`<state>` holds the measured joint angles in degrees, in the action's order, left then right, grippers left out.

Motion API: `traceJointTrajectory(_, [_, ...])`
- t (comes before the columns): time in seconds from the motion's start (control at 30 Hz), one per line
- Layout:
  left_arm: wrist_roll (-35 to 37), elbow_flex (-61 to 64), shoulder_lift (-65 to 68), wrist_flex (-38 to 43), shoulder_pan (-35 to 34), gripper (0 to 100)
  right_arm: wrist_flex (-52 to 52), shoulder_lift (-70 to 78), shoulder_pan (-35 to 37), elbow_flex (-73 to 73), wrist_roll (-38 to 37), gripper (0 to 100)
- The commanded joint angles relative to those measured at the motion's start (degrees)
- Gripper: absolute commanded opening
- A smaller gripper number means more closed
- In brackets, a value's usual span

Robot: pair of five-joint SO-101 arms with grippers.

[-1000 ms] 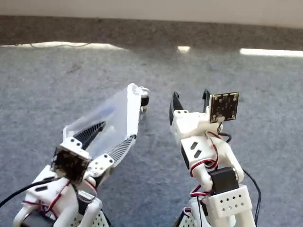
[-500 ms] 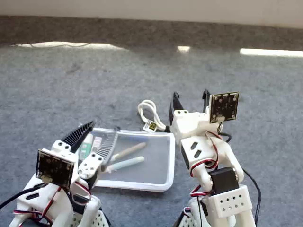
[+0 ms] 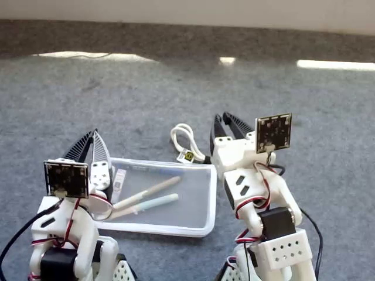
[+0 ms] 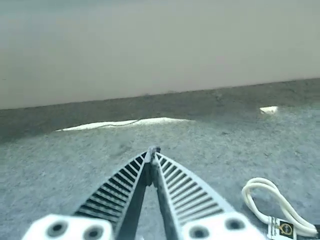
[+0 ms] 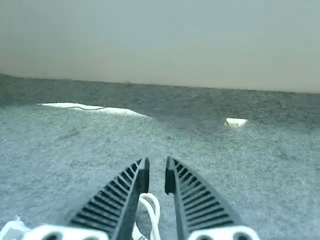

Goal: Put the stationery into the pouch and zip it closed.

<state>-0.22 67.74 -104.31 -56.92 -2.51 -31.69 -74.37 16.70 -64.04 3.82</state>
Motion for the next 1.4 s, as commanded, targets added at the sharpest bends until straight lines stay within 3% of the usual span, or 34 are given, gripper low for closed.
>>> traceJointTrajectory(0.0, [0.5,0.8,-0.1,6.1,-1.9,1,1.2,-0.9,-1.9,0.6,-4.0,5.1])
traceJointTrajectory(0.3, [0.5,1.8,-0.1,9.5,-1.9,1,3.4,-2.9,-2.2,1.5,-11.3,5.1])
traceJointTrajectory(0.67, [0.5,2.3,-0.1,9.1,-1.9,1,0.4,-31.3,-6.2,-10.6,-11.5,5.1])
traceJointTrajectory(0.97, [0.3,11.2,-0.1,9.5,-2.0,1,-1.5,-31.1,-6.4,-16.7,-11.2,5.1])
traceJointTrajectory(1.2, [0.3,22.3,-0.1,12.4,-8.8,1,-2.4,-31.1,-13.8,-28.1,-11.3,5.1])
traceJointTrajectory(1.37, [0.3,29.4,0.3,17.9,-12.9,1,-2.5,-31.1,-14.1,-37.4,-11.4,5.1])
